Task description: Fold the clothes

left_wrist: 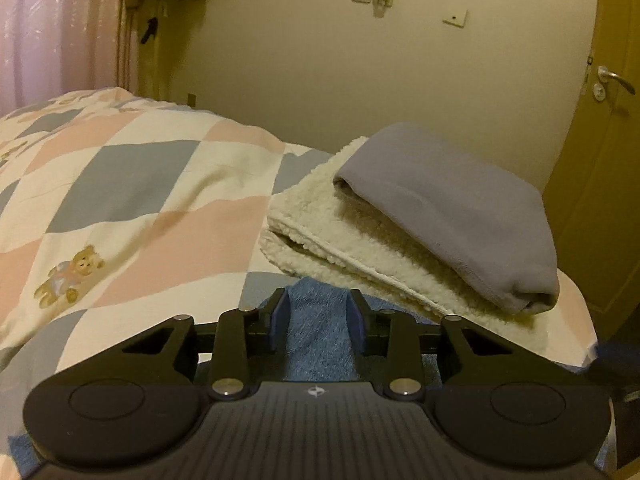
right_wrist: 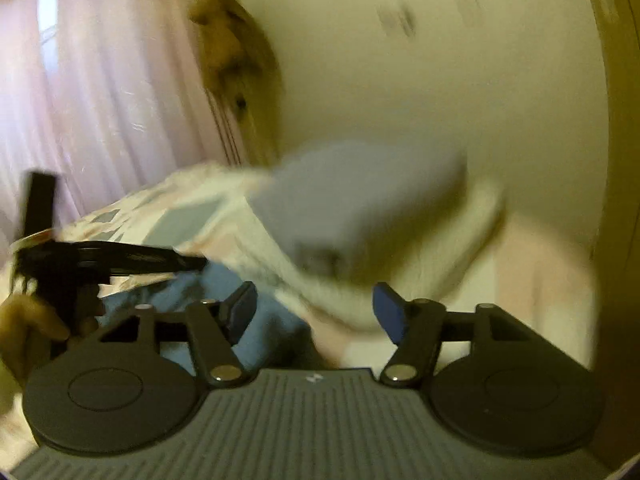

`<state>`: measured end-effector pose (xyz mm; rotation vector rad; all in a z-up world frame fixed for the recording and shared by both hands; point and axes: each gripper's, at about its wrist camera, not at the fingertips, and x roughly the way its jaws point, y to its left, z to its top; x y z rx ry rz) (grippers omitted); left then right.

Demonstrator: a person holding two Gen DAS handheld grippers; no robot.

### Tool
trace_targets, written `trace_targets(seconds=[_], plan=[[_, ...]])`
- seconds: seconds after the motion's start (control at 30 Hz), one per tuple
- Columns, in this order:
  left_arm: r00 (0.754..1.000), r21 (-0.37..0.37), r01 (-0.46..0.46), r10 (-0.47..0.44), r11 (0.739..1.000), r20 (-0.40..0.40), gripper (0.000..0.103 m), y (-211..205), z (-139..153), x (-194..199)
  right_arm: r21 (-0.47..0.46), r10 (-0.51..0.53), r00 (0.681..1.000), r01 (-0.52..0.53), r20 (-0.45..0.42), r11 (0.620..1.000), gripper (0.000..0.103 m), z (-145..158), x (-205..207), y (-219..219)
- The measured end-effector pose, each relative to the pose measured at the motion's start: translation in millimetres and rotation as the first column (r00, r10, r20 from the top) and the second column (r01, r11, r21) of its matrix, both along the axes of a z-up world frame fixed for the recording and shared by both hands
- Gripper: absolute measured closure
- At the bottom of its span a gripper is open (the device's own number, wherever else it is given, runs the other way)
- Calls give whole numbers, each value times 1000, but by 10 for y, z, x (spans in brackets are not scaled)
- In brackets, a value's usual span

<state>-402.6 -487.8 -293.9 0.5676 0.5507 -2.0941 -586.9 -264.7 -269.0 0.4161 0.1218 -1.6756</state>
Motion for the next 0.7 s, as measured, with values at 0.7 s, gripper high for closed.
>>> trace_targets(seconds=[0.7], plan=[[987, 51, -37, 44, 998, -151, 71, 98, 20, 804, 43, 105, 986, -111, 132, 993, 79, -329, -113, -170]])
